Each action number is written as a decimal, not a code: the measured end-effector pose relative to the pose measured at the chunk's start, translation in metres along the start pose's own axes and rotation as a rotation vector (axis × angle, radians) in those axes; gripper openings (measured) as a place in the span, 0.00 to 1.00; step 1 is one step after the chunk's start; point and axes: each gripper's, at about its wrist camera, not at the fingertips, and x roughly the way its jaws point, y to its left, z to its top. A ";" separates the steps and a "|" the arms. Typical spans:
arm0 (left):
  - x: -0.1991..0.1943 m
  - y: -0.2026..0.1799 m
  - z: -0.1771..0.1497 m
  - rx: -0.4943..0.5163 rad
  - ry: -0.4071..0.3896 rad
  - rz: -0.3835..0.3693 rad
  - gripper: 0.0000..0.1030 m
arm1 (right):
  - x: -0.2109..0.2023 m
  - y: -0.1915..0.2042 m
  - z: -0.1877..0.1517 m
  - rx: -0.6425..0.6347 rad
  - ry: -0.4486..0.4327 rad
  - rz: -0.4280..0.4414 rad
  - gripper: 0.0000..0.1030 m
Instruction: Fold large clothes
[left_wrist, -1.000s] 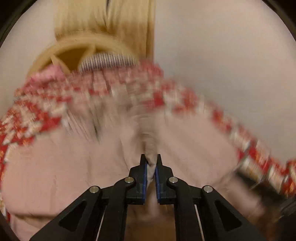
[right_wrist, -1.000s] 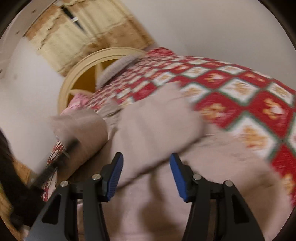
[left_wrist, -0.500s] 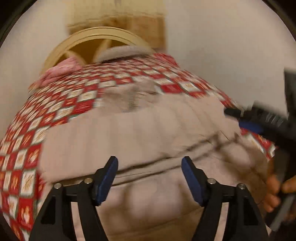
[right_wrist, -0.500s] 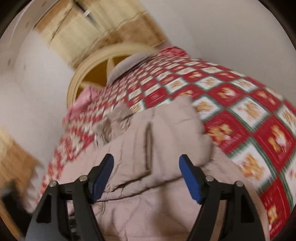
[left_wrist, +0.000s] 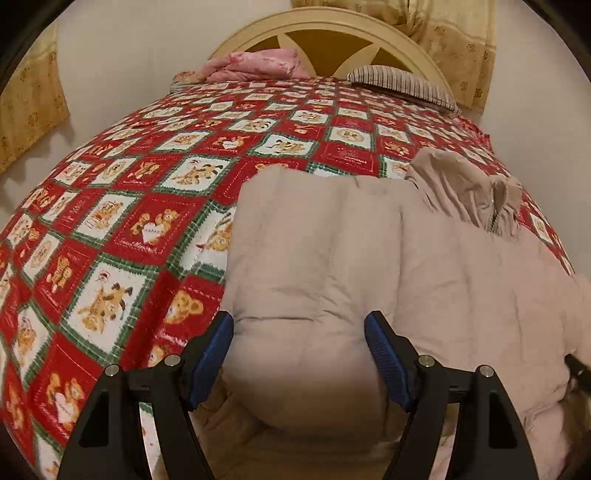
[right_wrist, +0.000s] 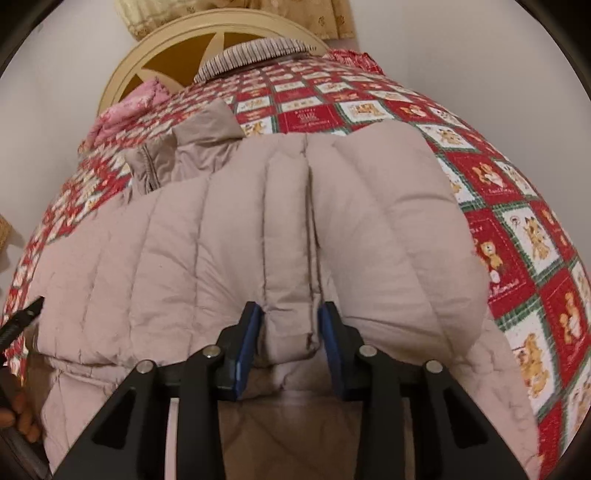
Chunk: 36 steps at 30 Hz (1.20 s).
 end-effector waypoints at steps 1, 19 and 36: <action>-0.001 -0.002 -0.002 0.019 -0.010 0.009 0.72 | -0.002 0.001 0.001 -0.004 0.011 -0.005 0.35; -0.013 0.028 -0.012 -0.172 -0.132 -0.115 0.73 | 0.067 0.125 0.189 0.019 0.023 -0.004 0.88; -0.008 0.031 -0.012 -0.177 -0.133 -0.153 0.73 | 0.065 0.050 0.163 0.095 0.119 -0.045 0.12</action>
